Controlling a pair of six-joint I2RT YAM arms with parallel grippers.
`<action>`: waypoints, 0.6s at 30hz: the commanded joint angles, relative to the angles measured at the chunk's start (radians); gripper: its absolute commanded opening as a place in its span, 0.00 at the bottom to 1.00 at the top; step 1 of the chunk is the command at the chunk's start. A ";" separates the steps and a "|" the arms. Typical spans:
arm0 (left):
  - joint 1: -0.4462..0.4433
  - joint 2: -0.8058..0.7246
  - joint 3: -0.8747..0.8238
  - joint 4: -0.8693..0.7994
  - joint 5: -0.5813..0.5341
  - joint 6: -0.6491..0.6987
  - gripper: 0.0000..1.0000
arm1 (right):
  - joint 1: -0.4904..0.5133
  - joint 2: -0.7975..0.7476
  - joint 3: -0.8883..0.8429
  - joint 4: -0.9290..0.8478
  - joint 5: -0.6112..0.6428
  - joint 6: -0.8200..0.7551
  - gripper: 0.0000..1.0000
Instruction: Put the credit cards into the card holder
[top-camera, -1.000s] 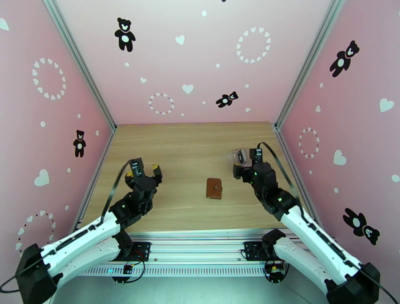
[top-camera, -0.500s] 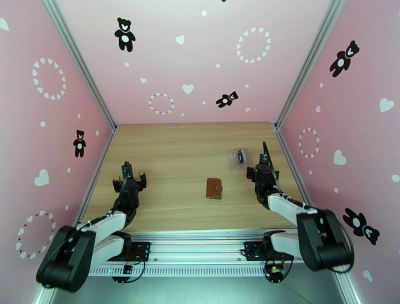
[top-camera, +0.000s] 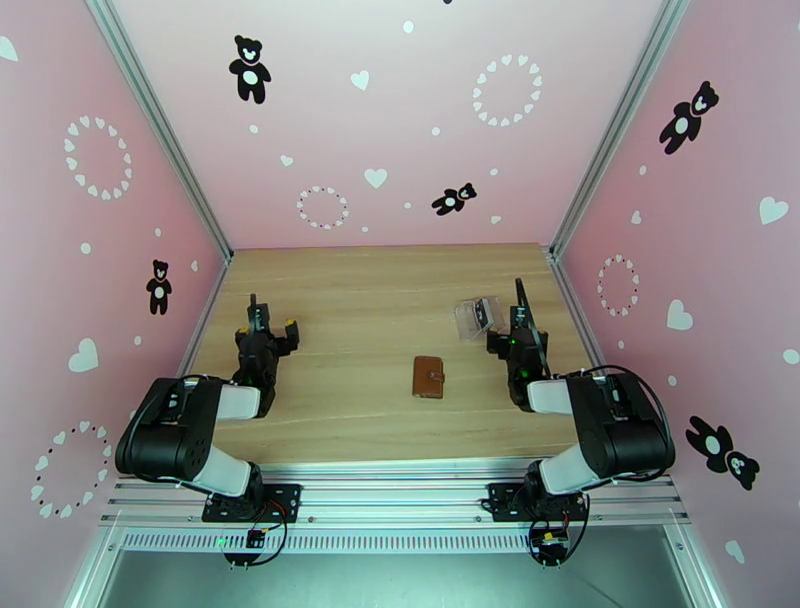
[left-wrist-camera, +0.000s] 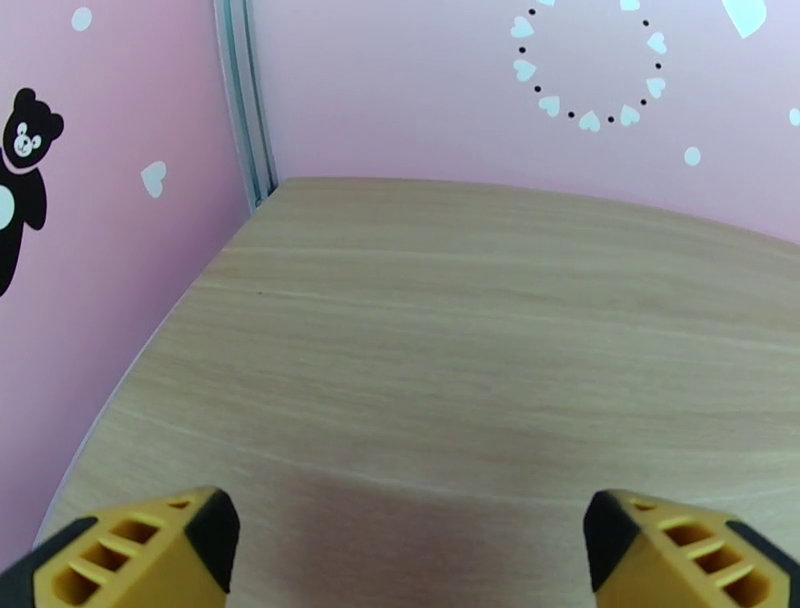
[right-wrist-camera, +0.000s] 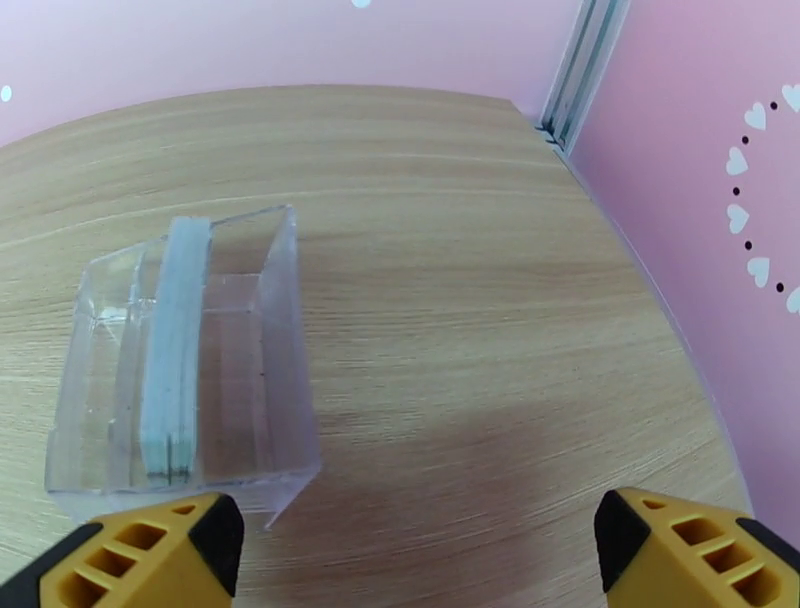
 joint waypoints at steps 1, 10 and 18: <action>0.014 -0.001 0.013 -0.025 0.061 -0.018 0.99 | -0.001 -0.012 0.017 0.005 -0.039 0.006 0.99; 0.014 -0.002 0.014 -0.027 0.063 -0.020 0.98 | 0.003 -0.004 0.011 0.031 -0.036 -0.001 0.99; 0.014 -0.002 0.014 -0.026 0.063 -0.020 0.99 | -0.004 0.006 0.037 -0.007 -0.064 -0.002 0.99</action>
